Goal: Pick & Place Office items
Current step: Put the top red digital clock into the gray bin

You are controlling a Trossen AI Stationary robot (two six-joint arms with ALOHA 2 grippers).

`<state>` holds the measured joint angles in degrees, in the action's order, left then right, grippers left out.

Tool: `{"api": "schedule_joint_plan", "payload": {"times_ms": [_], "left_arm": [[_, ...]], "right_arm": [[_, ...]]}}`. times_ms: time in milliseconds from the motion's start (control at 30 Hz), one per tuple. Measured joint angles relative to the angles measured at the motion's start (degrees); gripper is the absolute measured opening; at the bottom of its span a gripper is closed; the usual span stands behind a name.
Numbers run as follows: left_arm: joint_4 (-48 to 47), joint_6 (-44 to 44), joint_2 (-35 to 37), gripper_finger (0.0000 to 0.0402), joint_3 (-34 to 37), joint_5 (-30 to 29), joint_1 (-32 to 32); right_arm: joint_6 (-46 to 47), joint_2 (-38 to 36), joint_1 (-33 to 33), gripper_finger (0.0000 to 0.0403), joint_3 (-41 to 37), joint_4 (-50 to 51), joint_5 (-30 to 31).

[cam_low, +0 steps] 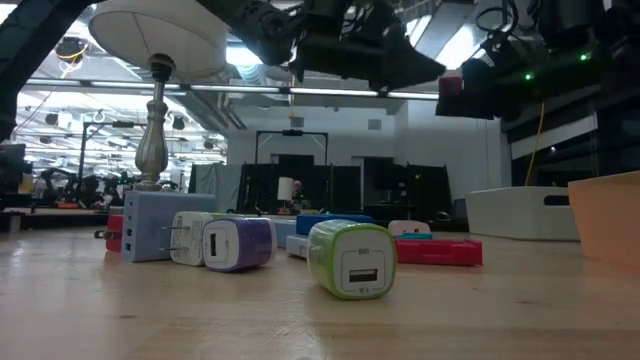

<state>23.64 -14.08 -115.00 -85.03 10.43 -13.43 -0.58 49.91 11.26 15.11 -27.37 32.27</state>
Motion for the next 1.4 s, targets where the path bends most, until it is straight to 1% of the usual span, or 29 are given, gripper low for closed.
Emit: {"api": "schedule_joint_plan", "payload": {"times_ms": [133,200,267,467,600,800,867,1000,1133,1300,1400], "left_arm": [[-6.4,-5.5,1.1,0.0194,0.0,-8.4,2.5],[-10.5,-6.6,2.4,0.0194,0.0,-11.0,3.5],[-12.9,-6.8,3.6,0.0194,0.0,-12.0,4.2],[-20.1,-4.8,8.2,0.0194,0.0,-12.3,4.4],[-24.3,-3.9,10.5,0.0194,1.1,-12.5,4.4],[-22.6,-0.7,13.2,0.0194,7.9,-12.5,4.8],[-20.2,0.6,13.8,0.0194,10.4,-12.5,5.1],[-14.0,3.5,14.1,0.0194,14.9,-12.5,5.6],[-10.1,5.0,14.1,0.0194,17.7,-12.4,6.6],[-8.1,5.4,14.1,0.0194,18.1,-12.4,7.6],[-6.5,5.4,14.1,0.0194,18.1,-12.4,7.8]], "right_arm": [[1.4,0.0,1.4,0.0058,0.0,3.4,3.7],[2.0,0.0,2.0,0.0058,0.0,5.8,5.1],[2.6,0.0,2.6,0.0058,0.0,7.8,5.3],[3.0,-0.2,4.2,0.0058,0.0,10.7,5.4],[6.0,-0.9,6.4,0.0058,0.0,15.5,9.3],[12.8,-1.9,10.1,0.0058,0.0,24.6,17.7],[13.6,-1.9,11.0,0.0058,-0.1,26.2,18.0],[15.3,-1.9,13.0,0.0058,-1.9,26.2,19.1],[16.6,-1.9,15.8,0.0058,-4.5,26.1,18.3],[16.6,-1.9,18.1,0.0058,-5.5,25.0,17.5],[14.9,-1.9,18.8,0.0058,-5.5,22.7,14.7]]}}
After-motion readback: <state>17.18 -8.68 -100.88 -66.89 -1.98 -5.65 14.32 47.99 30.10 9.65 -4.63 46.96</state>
